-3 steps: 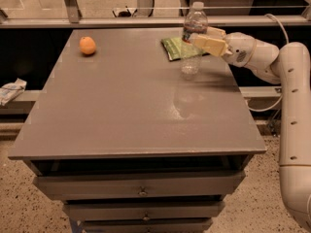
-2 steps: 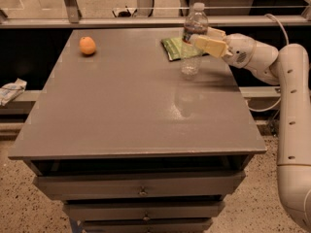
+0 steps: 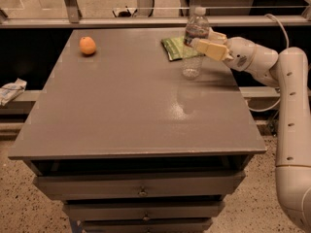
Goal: Place water bottle upright
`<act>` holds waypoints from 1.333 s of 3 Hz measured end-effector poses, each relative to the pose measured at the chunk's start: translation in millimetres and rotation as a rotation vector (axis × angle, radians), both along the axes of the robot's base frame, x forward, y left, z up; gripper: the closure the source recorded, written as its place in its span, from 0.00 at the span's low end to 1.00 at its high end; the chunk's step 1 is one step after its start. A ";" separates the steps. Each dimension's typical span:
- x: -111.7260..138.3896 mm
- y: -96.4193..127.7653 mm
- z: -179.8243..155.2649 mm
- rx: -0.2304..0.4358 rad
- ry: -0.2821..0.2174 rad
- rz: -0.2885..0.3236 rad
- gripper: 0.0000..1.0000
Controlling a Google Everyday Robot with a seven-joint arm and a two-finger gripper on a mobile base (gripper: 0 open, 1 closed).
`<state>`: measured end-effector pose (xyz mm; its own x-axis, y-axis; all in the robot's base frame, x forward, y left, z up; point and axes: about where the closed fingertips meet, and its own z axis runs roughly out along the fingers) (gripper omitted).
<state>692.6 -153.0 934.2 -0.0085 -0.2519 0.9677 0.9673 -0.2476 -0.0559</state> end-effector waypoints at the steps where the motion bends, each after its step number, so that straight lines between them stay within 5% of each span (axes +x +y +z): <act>1: 0.5 -2.6 -3.0 0.001 -0.002 -0.004 1.00; 2: -0.4 -4.5 -5.8 0.001 -0.011 -0.003 0.88; 4: -3.6 -6.6 -11.0 -0.004 -0.033 0.006 0.42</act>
Offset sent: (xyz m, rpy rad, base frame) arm -0.0025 -0.0176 -0.0145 -0.0056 -0.0580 -0.0238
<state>689.0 -159.6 923.2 -0.0389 -0.2479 0.9680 0.9701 -0.2417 -0.0229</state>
